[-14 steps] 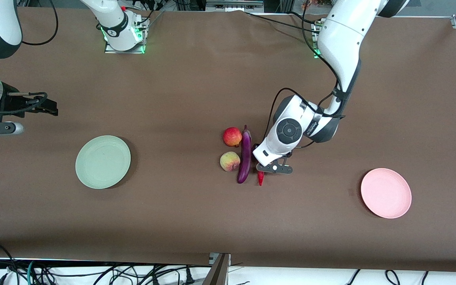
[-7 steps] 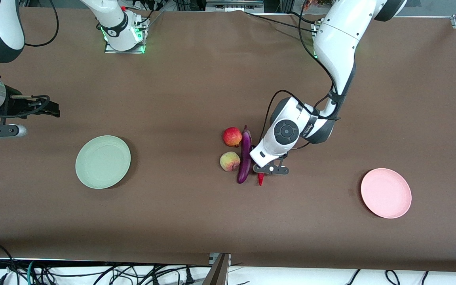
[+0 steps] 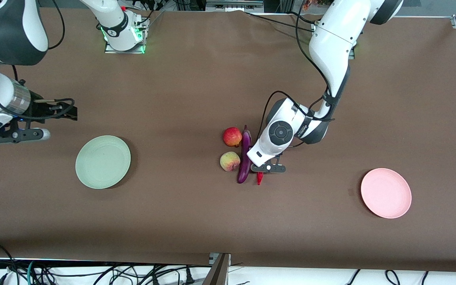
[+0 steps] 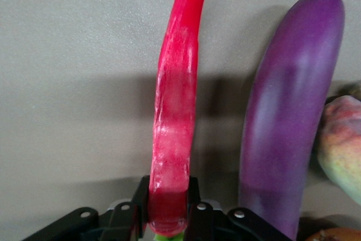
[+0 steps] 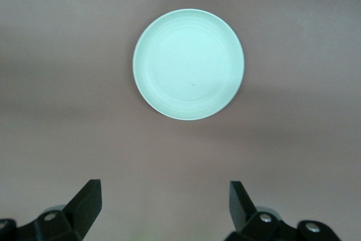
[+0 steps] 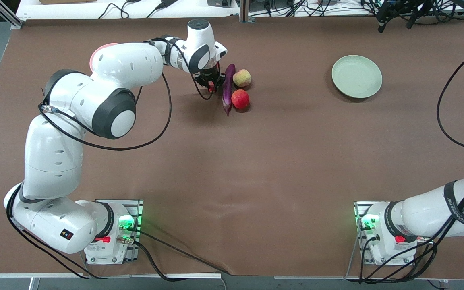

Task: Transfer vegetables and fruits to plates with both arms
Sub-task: 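Carry the chili to the pink plate while the right gripper reaches the pomegranate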

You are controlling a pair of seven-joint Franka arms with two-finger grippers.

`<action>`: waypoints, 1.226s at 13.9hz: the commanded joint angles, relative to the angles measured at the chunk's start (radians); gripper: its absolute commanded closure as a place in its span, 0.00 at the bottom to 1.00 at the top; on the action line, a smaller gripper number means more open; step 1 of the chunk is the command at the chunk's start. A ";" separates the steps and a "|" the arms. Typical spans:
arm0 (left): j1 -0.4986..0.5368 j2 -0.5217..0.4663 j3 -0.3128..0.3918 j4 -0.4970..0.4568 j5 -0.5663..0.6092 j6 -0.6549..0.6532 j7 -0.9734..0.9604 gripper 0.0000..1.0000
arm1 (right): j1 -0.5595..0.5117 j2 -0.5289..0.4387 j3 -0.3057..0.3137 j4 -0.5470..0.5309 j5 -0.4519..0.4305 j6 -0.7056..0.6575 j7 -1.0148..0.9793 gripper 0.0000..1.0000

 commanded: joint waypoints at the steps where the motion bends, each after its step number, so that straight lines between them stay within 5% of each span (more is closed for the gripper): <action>1: 0.003 -0.009 0.025 0.079 -0.027 -0.057 -0.007 1.00 | 0.031 0.026 0.001 0.027 0.027 0.004 0.070 0.00; 5: 0.101 -0.085 0.044 0.128 -0.007 -0.264 -0.068 1.00 | 0.100 0.058 0.001 0.027 0.072 0.066 0.185 0.00; 10: 0.296 -0.154 0.094 0.129 0.016 -0.341 -0.017 1.00 | 0.270 0.133 0.003 0.027 0.103 0.197 0.415 0.00; 17: 0.604 -0.139 0.094 0.131 0.035 -0.345 0.600 1.00 | 0.456 0.305 0.003 0.027 0.105 0.478 0.682 0.00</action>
